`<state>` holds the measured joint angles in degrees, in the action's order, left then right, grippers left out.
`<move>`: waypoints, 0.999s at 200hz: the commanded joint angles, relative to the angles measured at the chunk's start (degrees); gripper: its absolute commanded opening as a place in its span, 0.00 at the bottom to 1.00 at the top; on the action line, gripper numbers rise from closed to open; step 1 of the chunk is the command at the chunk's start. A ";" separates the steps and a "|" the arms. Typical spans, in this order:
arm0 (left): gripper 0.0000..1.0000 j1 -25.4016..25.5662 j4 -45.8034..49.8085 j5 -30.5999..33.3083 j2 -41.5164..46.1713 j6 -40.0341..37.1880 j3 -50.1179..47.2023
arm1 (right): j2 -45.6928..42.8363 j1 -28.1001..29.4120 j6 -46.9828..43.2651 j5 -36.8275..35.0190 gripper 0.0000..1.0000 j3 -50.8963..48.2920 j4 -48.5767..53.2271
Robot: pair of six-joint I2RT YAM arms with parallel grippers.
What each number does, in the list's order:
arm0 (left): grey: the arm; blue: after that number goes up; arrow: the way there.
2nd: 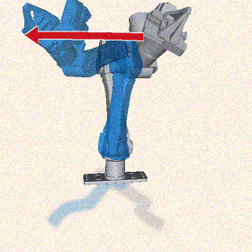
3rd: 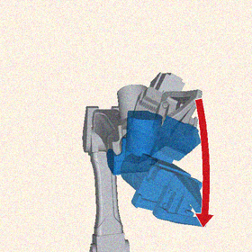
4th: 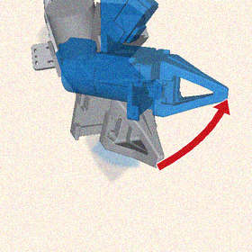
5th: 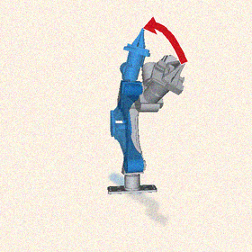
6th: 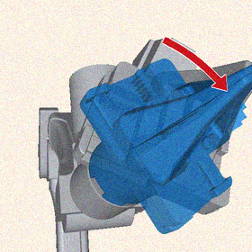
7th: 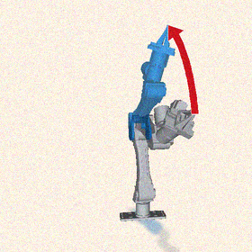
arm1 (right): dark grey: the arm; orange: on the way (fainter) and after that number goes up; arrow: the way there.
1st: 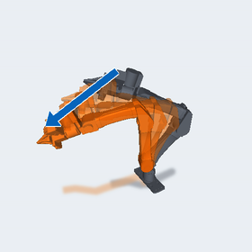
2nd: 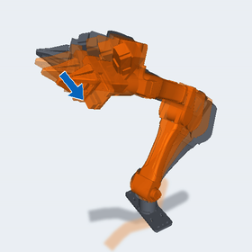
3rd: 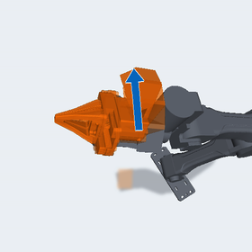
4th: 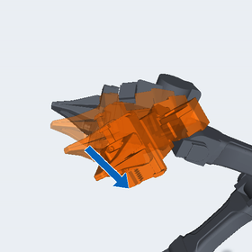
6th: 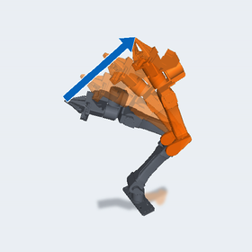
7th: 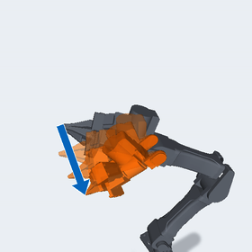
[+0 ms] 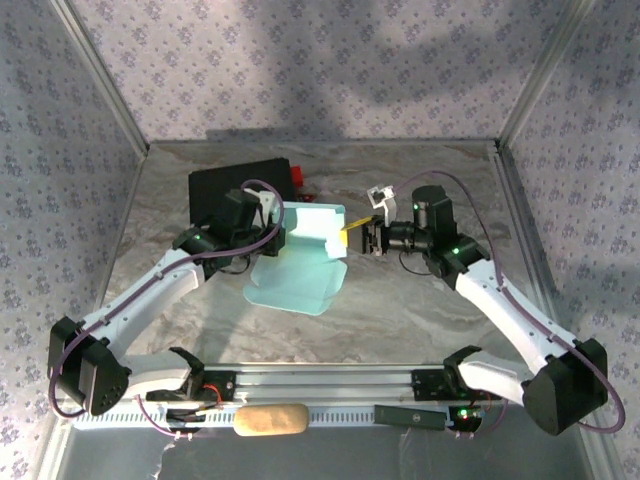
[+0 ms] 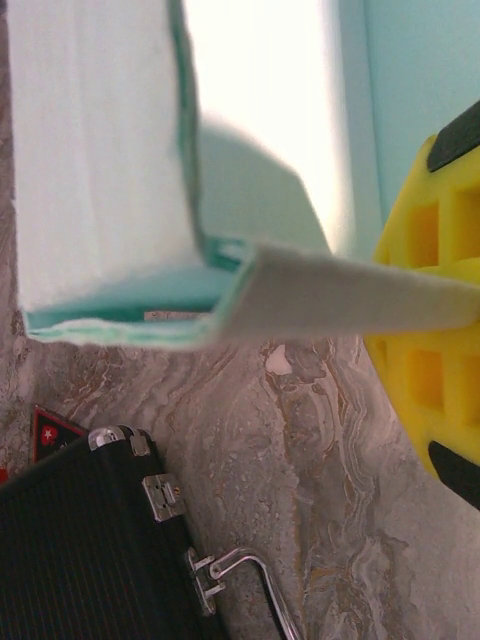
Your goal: Fold the paper box
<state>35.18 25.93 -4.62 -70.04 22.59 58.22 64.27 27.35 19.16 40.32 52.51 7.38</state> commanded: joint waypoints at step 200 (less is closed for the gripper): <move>0.00 8.06 1.75 8.11 -0.66 1.14 3.44 | 14.04 18.64 -0.07 -56.02 0.12 15.32 17.62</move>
<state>41.08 28.91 7.90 -70.32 24.71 58.65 76.14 43.62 17.32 -6.70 64.86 23.77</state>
